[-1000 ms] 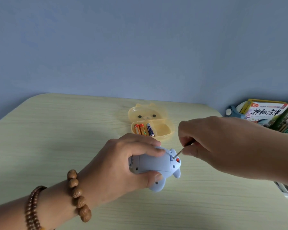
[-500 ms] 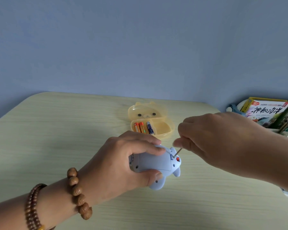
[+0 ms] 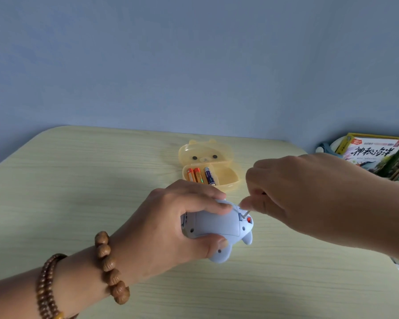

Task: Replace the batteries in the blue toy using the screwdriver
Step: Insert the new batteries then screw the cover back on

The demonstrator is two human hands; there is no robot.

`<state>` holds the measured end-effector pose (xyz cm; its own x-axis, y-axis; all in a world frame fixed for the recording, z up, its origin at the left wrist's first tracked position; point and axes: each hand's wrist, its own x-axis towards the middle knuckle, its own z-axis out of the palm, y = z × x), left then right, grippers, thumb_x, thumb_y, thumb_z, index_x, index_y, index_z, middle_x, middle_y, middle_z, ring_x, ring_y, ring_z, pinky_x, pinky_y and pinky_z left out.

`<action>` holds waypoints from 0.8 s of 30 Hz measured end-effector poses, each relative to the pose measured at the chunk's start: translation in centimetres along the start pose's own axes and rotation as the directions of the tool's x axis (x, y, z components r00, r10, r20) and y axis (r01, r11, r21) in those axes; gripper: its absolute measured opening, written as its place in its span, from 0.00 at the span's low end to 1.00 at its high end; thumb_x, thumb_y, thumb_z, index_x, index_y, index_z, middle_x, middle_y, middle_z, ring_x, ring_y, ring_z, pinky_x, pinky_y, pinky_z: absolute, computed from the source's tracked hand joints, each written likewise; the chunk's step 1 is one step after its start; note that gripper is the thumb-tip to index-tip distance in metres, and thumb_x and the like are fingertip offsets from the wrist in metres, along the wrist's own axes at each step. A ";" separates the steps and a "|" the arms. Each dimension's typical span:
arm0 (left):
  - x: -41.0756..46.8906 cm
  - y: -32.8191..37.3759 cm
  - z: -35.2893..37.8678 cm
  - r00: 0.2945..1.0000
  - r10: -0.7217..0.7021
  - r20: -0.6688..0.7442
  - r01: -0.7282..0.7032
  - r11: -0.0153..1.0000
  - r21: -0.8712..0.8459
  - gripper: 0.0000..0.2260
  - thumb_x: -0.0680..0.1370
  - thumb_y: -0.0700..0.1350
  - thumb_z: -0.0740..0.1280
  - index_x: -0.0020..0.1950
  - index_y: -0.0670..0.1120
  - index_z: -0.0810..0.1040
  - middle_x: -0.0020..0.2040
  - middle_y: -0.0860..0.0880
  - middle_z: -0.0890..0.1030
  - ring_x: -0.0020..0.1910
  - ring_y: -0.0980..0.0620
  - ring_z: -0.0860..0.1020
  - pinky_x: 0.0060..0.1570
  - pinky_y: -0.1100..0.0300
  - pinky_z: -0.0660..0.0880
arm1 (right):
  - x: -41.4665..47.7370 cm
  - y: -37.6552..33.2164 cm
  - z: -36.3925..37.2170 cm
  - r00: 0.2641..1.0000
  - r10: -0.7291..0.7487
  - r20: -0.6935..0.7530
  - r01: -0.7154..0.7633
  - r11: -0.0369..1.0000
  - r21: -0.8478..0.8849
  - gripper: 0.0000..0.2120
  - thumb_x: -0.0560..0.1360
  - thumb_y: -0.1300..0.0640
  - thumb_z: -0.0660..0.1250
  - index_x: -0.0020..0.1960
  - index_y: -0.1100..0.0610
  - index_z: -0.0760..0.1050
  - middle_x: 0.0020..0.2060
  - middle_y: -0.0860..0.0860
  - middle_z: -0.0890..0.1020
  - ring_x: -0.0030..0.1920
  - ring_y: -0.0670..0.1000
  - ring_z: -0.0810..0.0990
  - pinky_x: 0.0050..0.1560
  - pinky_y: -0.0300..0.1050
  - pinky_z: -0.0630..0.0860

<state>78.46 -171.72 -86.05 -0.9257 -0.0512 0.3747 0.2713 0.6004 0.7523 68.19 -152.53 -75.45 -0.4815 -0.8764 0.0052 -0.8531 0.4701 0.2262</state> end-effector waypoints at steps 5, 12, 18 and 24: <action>0.0 -0.1 -0.1 1.000 -0.004 -0.009 0.004 1.000 -0.014 0.19 0.66 0.54 0.78 0.56 0.57 0.84 0.62 0.64 0.80 0.65 0.60 0.77 0.59 0.61 0.77 | -0.5 0.1 -0.7 0.997 0.044 0.056 -0.051 0.989 0.135 0.09 0.79 0.38 0.57 0.48 0.38 0.58 0.40 0.37 0.74 0.37 0.40 0.74 0.34 0.33 0.65; -0.1 -0.1 -0.2 1.000 -0.007 -0.002 0.007 1.000 -0.011 0.19 0.66 0.56 0.78 0.57 0.58 0.84 0.62 0.64 0.80 0.64 0.61 0.78 0.58 0.61 0.77 | -0.1 0.1 0.7 0.999 0.030 0.037 -0.027 0.997 -0.079 0.20 0.80 0.34 0.43 0.46 0.46 0.66 0.44 0.46 0.79 0.45 0.51 0.81 0.39 0.45 0.70; 0.1 0.0 -0.2 1.000 -0.012 0.008 0.012 1.000 0.006 0.20 0.66 0.56 0.77 0.57 0.60 0.83 0.62 0.65 0.79 0.64 0.61 0.77 0.56 0.65 0.76 | -0.4 -0.2 0.7 0.996 -0.090 0.017 0.091 0.996 -0.021 0.16 0.81 0.37 0.50 0.57 0.41 0.71 0.50 0.42 0.80 0.49 0.50 0.81 0.44 0.45 0.75; 0.1 0.2 -0.3 1.000 -0.020 0.013 0.020 1.000 0.013 0.21 0.66 0.57 0.77 0.58 0.60 0.83 0.62 0.66 0.79 0.64 0.62 0.77 0.57 0.62 0.77 | -0.5 0.3 1.2 0.995 0.101 -0.013 -0.098 0.983 0.158 0.12 0.75 0.38 0.54 0.48 0.42 0.72 0.45 0.40 0.76 0.44 0.43 0.77 0.42 0.44 0.73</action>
<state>78.54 -171.88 -85.70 -0.9344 -0.0531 0.3522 0.2492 0.6092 0.7529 67.92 -151.85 -76.55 -0.5629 -0.8255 0.0407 -0.8227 0.5643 0.0682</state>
